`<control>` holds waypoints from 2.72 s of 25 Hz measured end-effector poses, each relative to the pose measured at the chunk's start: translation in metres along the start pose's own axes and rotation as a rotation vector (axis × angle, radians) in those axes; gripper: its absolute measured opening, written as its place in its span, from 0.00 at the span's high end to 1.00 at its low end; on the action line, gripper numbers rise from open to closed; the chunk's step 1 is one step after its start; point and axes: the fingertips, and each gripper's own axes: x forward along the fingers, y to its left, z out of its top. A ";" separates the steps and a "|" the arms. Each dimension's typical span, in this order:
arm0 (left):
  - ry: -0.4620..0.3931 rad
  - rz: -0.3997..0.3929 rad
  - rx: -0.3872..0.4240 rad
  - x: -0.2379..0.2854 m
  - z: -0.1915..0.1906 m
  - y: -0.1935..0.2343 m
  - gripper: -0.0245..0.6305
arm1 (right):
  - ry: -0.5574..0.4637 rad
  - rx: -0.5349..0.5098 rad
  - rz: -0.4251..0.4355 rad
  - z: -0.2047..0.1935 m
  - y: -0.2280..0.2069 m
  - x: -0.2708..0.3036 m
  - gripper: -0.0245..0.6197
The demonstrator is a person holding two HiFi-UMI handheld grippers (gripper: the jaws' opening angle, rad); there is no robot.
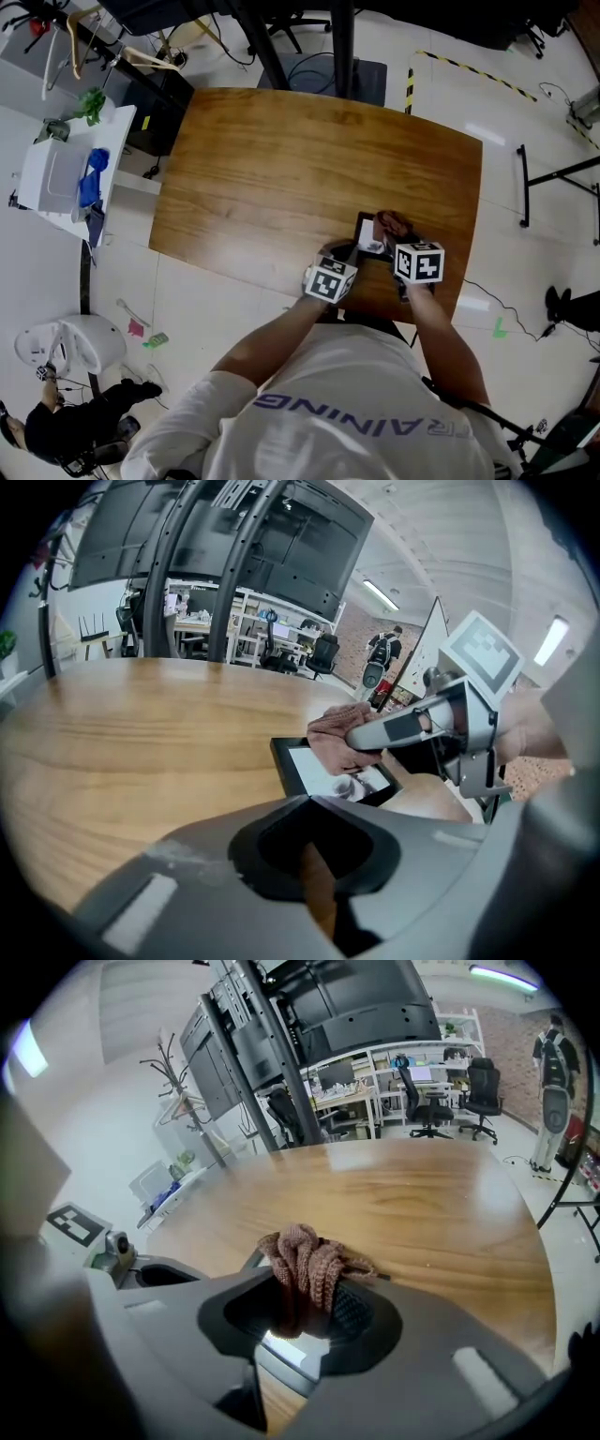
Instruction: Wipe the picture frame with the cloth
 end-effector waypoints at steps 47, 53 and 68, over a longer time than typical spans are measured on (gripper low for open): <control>-0.022 -0.020 -0.084 -0.001 0.004 0.002 0.95 | 0.067 -0.097 -0.012 -0.009 0.036 0.009 0.77; -0.023 -0.020 -0.083 -0.002 0.004 0.002 0.95 | 0.056 -0.069 -0.051 -0.019 0.010 -0.011 0.77; -0.012 -0.015 -0.016 -0.001 0.002 0.001 0.95 | 0.019 -0.039 -0.117 -0.033 -0.037 -0.042 0.76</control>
